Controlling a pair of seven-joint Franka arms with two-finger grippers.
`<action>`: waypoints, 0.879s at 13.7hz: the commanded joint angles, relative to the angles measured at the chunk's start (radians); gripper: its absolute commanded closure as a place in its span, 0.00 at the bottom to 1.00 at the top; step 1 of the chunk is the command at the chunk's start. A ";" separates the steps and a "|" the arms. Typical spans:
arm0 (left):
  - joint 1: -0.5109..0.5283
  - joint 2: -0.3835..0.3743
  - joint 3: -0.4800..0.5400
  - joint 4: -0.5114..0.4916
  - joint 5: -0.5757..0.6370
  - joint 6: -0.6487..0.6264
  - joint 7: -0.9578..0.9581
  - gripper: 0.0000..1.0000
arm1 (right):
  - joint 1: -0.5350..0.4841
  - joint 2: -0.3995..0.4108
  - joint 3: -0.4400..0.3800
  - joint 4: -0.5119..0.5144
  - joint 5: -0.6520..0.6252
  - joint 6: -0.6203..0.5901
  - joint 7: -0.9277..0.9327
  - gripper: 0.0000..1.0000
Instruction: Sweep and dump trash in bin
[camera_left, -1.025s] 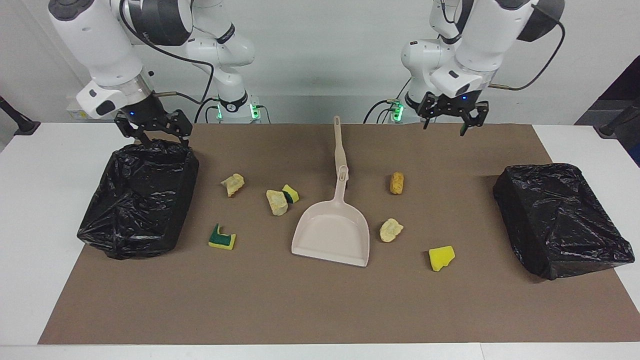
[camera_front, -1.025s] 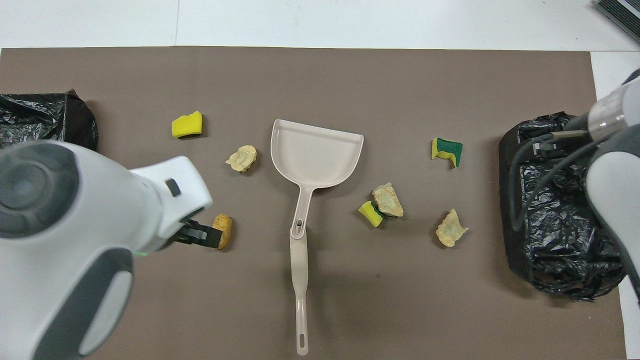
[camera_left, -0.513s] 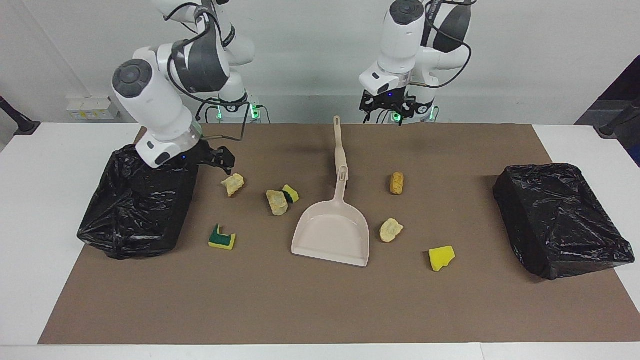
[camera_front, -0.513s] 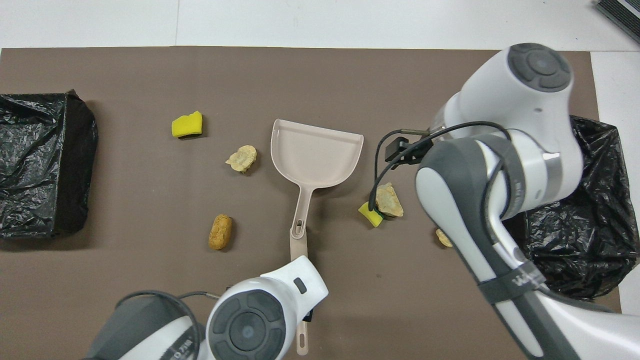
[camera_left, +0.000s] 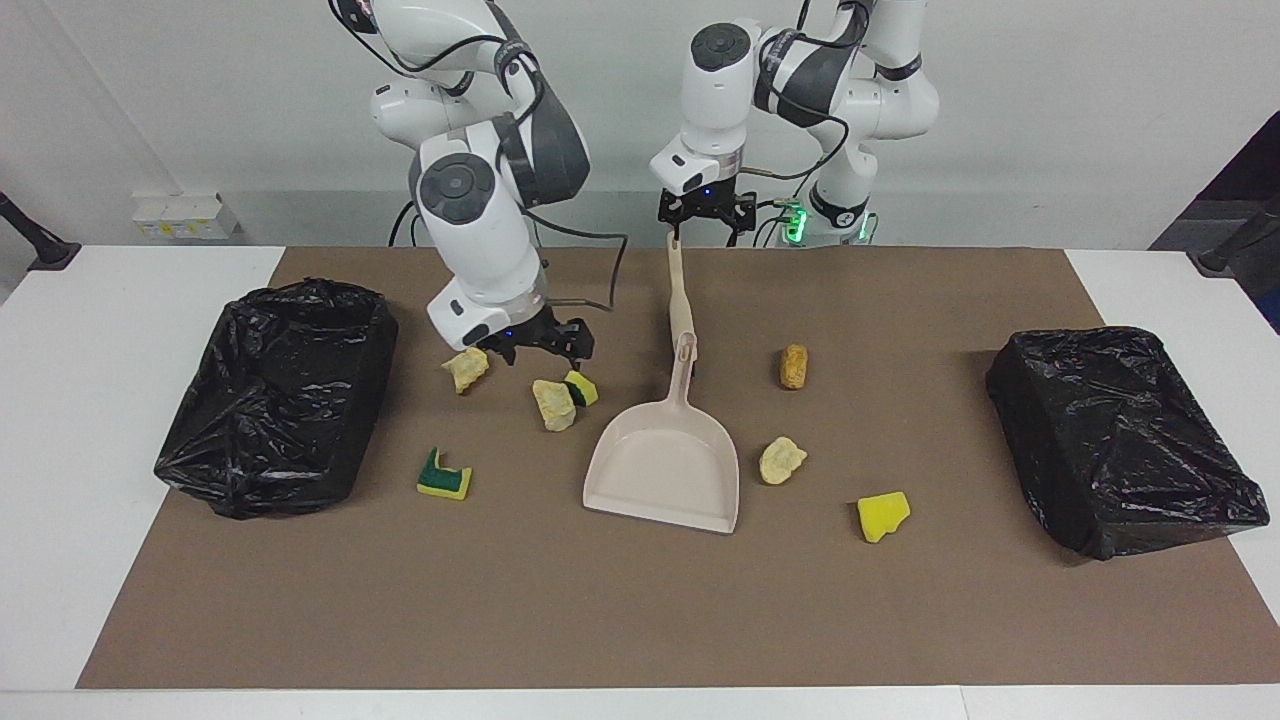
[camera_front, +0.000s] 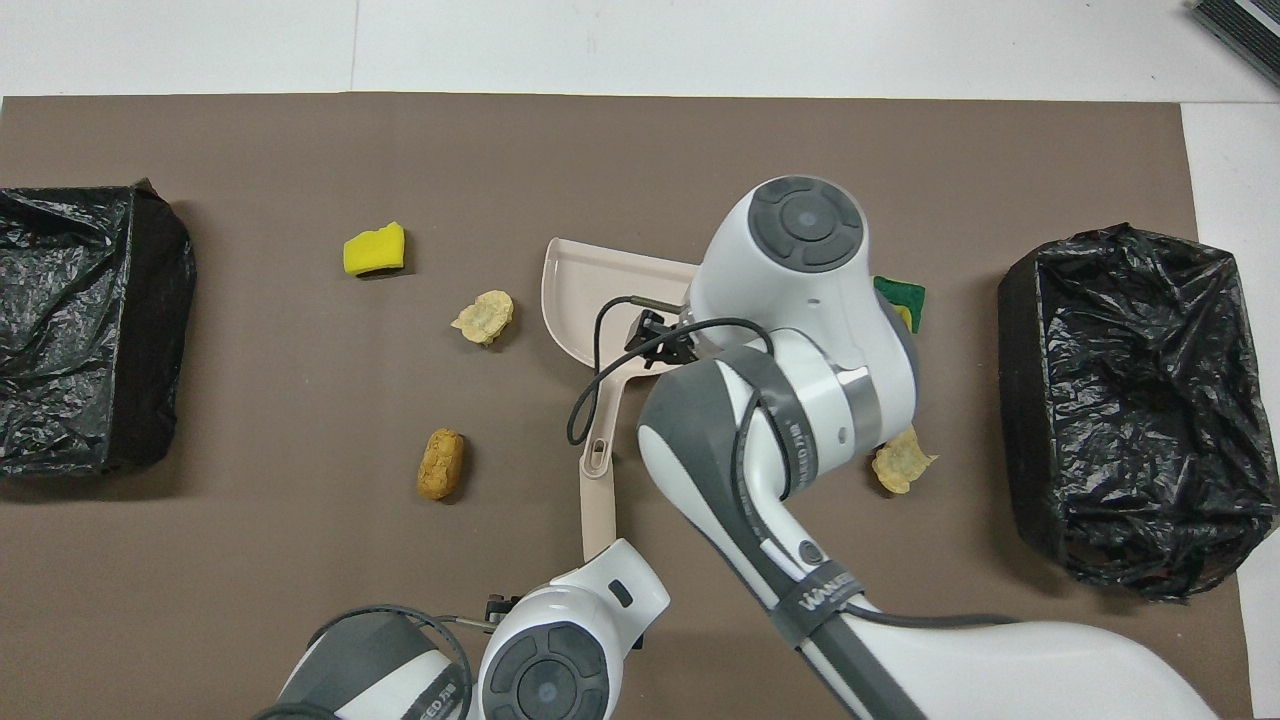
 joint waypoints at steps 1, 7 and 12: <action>-0.004 0.032 0.002 -0.016 -0.018 0.051 -0.017 0.00 | 0.074 0.040 -0.006 -0.004 0.018 0.068 0.128 0.00; -0.023 0.130 -0.001 -0.039 -0.018 0.140 -0.037 0.06 | 0.129 0.048 -0.006 -0.067 -0.008 0.131 0.110 0.04; -0.066 0.139 -0.005 -0.078 -0.018 0.174 -0.042 0.08 | 0.149 0.043 -0.006 -0.109 -0.011 0.183 0.047 0.38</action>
